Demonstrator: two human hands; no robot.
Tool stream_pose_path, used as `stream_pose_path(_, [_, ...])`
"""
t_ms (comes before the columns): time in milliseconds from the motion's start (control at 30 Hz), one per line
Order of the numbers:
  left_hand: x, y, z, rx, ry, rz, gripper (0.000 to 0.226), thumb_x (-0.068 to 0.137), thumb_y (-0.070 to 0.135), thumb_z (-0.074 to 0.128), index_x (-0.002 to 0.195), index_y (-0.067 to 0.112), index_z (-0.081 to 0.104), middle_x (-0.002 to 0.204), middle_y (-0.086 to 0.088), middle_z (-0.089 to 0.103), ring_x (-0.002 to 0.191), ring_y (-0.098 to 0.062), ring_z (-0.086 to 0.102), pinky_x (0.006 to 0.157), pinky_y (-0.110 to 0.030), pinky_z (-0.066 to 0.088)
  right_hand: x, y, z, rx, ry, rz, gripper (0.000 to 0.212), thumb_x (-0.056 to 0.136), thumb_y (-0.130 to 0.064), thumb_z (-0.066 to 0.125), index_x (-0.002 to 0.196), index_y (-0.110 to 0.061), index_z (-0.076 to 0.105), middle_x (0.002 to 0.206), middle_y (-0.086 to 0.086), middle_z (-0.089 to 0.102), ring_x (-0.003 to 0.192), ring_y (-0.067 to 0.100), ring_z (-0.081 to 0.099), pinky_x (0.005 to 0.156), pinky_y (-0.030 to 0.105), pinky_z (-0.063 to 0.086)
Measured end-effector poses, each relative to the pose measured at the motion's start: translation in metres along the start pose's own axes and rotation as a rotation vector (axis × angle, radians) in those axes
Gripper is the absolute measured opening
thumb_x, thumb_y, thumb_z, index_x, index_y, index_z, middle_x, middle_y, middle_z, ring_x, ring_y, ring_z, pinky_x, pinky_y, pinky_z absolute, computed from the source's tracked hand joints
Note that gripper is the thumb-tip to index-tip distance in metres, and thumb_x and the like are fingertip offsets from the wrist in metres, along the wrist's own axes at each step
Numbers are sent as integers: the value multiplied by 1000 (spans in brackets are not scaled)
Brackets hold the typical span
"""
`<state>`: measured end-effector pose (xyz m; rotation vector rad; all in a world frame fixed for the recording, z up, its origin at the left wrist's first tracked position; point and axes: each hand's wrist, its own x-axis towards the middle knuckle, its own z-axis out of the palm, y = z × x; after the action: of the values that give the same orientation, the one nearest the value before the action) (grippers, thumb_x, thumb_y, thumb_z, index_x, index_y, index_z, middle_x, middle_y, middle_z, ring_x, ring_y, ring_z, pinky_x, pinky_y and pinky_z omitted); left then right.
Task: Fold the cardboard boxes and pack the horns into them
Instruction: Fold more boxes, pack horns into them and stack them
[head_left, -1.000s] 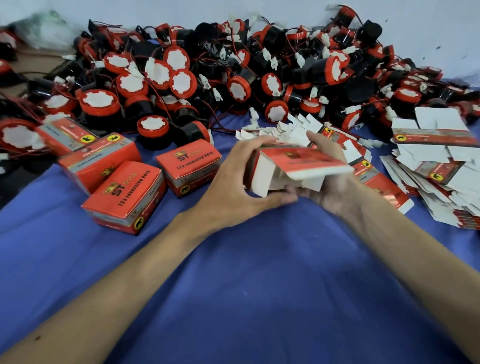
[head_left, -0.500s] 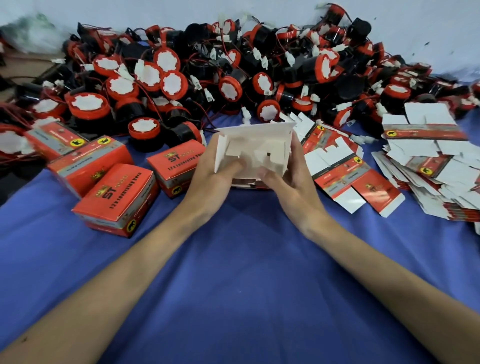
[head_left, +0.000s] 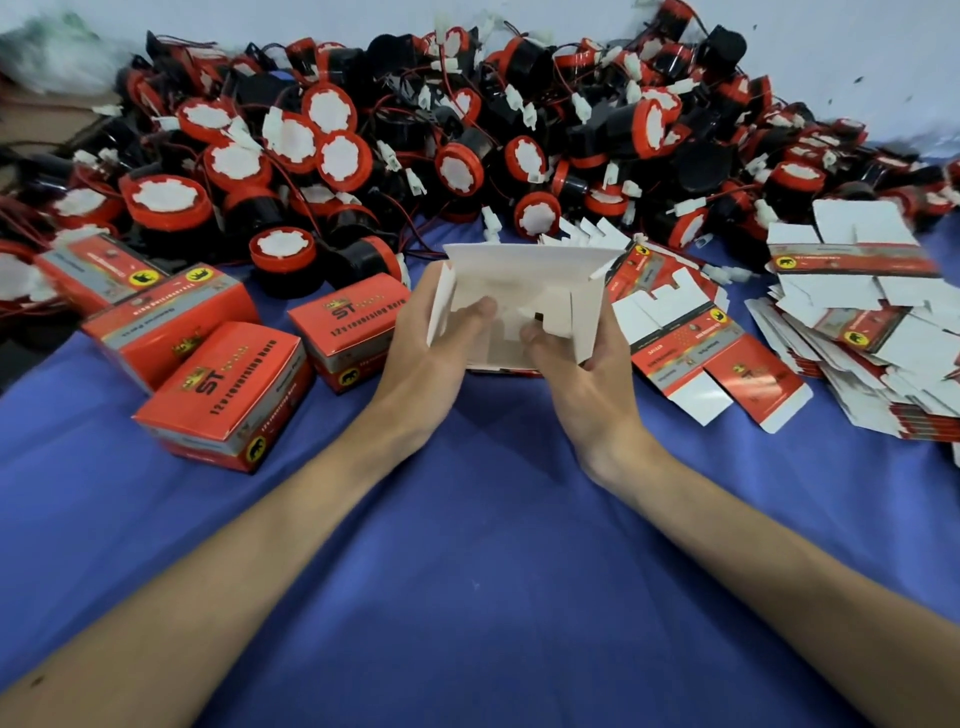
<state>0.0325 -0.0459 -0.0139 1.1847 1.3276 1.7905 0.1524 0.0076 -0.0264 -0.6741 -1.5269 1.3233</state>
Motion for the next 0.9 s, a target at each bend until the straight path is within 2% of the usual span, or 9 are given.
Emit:
stream_pose_path(100, [1,0,2,58,-1,-4,17,93,9,53,109,14,58,96,8,67,86,4,64,72,-10,47,0,-1,0,7,11,4,49,81,-12,55,128,-8,43,102,-10,62,92,-4,61,74,15,49])
stream_pose_path(167, [1,-3,2,63,4,-14,20,95,0,50,105,15,59,88,13,68,80,9,63,68,-7,45,0,-1,0,-8,8,5,49,81,-14,55,128,-12,41,103,-11,61,95,0,61,77,20,51])
stream_pose_path(233, [0,-4,2,18,13,-41,24,95,0,49,98,21,60,78,19,70,76,9,63,66,-7,46,0,-1,1,-27,5,3,53,82,-14,55,132,-12,38,103,-12,62,96,1,61,80,23,53])
stream_pose_path(333, [-1,-5,4,-35,42,-87,23,95,2,49,98,22,61,82,16,71,82,2,65,73,-14,49,-1,-1,1,-29,-2,3,61,81,-12,56,138,-7,36,101,-15,63,96,1,61,83,26,54])
stream_pose_path(500, [0,-6,4,-32,52,-108,23,96,6,49,95,26,60,75,23,69,75,8,63,66,-8,47,-1,-6,2,6,-20,28,67,79,-11,57,141,-2,33,120,6,57,107,13,58,90,33,53])
stream_pose_path(567, [1,-6,3,-51,62,-133,22,96,6,50,95,25,61,78,19,70,79,3,64,72,-12,50,-2,-5,3,2,-27,38,66,79,-10,56,141,-4,32,117,4,58,104,12,59,90,38,53])
stream_pose_path(700, [3,-8,2,-120,72,-178,20,94,4,50,98,19,63,86,10,71,90,-11,65,83,-25,51,-1,-1,3,-31,-59,55,66,80,-12,52,142,-10,28,117,0,56,105,9,58,86,31,53])
stream_pose_path(800, [3,-8,0,-166,71,-169,21,92,4,53,104,19,61,89,9,72,91,-13,67,80,-29,52,-1,2,3,-31,-83,73,66,82,-13,47,144,-13,25,131,9,52,120,22,54,97,46,50])
stream_pose_path(900, [3,-7,-1,-128,32,-90,34,85,8,55,112,29,58,108,-1,67,107,-25,62,89,-39,52,-1,3,3,-26,-77,78,62,82,-13,40,143,-15,28,135,12,49,122,26,52,99,53,47])
